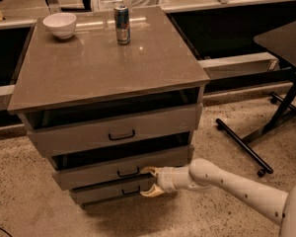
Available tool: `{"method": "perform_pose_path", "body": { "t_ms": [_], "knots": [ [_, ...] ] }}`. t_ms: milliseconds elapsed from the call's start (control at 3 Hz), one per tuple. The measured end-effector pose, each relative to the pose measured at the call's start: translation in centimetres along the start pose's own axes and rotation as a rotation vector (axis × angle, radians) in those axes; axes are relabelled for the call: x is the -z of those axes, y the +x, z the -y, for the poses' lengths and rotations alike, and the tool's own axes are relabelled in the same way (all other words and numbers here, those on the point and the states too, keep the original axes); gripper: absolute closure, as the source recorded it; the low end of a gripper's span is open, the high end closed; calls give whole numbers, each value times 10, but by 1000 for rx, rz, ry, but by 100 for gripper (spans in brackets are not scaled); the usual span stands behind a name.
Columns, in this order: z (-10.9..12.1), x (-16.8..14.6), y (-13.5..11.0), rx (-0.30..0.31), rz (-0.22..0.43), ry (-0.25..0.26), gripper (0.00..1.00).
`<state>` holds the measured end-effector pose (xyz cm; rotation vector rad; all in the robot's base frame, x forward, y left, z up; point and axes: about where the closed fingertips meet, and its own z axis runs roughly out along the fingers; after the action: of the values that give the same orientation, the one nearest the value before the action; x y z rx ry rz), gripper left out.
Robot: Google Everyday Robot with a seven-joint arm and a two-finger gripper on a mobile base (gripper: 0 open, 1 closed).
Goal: Close middle drawer
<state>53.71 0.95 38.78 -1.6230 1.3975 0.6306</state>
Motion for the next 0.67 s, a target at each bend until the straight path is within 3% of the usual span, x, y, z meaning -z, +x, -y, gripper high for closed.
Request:
{"method": "perform_pose_path", "body": {
  "t_ms": [333, 667],
  "knots": [
    [26, -3, 5, 5, 12, 56, 13],
    [26, -3, 6, 9, 14, 62, 0]
  ]
}}
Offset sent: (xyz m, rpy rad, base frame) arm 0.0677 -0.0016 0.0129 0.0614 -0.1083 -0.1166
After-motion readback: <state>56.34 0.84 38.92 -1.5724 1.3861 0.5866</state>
